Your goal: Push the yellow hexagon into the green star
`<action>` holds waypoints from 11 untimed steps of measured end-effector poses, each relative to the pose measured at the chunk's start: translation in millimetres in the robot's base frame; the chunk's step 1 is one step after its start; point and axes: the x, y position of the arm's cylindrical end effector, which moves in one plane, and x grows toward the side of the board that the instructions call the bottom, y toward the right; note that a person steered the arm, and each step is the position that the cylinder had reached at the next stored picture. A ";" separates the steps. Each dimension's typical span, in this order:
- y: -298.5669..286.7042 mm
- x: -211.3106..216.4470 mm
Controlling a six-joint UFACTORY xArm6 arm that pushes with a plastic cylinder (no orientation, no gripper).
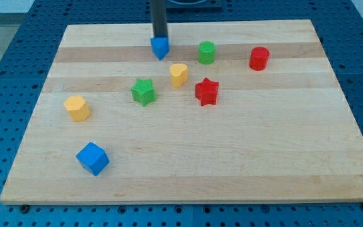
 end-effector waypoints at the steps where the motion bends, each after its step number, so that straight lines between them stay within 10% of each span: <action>1: -9.0 42.5; 6: -189.3 180.2; 9: -152.7 186.6; 11: -22.7 200.3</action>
